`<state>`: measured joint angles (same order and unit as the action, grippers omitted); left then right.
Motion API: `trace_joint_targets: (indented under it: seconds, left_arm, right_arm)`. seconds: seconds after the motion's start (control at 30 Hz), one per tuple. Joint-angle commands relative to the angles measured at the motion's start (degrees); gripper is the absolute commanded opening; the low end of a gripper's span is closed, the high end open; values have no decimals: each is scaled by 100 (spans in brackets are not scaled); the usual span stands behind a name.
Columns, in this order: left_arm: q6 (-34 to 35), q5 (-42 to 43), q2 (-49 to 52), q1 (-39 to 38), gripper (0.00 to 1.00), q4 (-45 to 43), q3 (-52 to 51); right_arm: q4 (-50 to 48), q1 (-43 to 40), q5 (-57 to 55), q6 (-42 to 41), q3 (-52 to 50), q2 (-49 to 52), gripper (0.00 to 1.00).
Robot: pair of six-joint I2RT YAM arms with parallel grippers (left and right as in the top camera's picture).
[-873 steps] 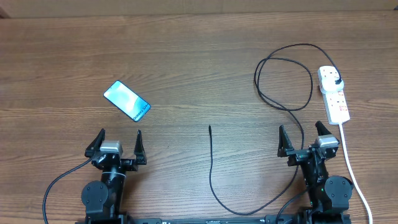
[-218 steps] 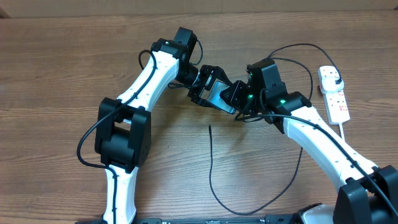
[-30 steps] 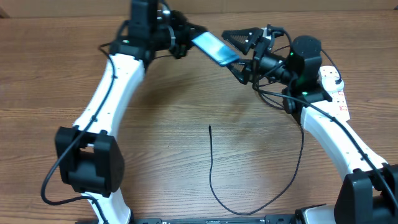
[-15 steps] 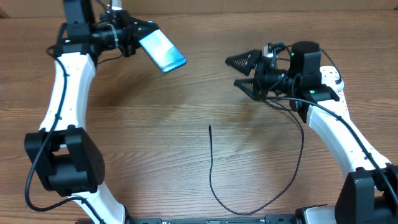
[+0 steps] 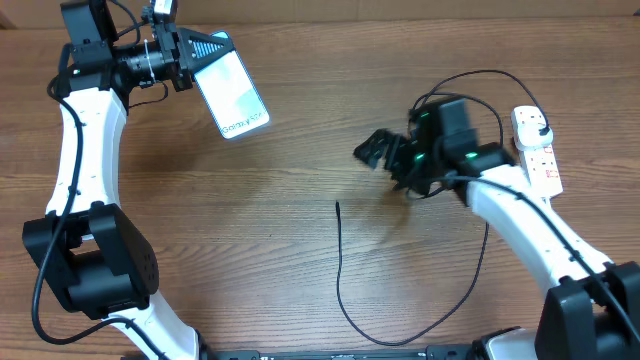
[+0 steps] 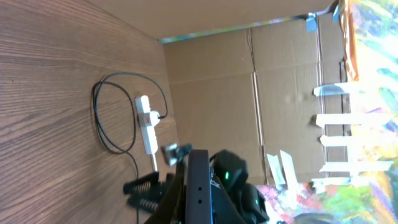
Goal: Plug charger to phone and switch on socket
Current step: 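Move the right gripper down toward the black cable on the table, then close the right gripper on the black cable's connector end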
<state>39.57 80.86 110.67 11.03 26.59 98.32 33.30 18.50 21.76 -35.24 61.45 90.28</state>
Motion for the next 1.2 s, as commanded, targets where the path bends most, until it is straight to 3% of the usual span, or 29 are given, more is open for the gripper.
trace_joint_targets:
  seconds: [0.0,0.17,0.33,0.8,0.93,1.17]
  left_arm:
    - [-236,258,-107,15,4,-20,31]
    - [-236,258,-107,37,4,-20,31]
    - [-302,258,-107,37,4,-20,31]
    - [-385,201,-107,37,4,-20,31]
    - [-382,96,-107,37,4,-20,31]
    - [-382,-9,-107,37,4,-20,31]
  right_arm:
    - [216,748,-1547,275,103,-50,100]
    - [579,1565,-2597,205,70,-50,100]
    - [597,1954,-2769,208,26,11,100]
    - [608,1980,-2715,216,195,1145,100]
    - [586,1980,-2573,219,201,1209,91]
    - [557,2083,-2546,232,201,1274,86]
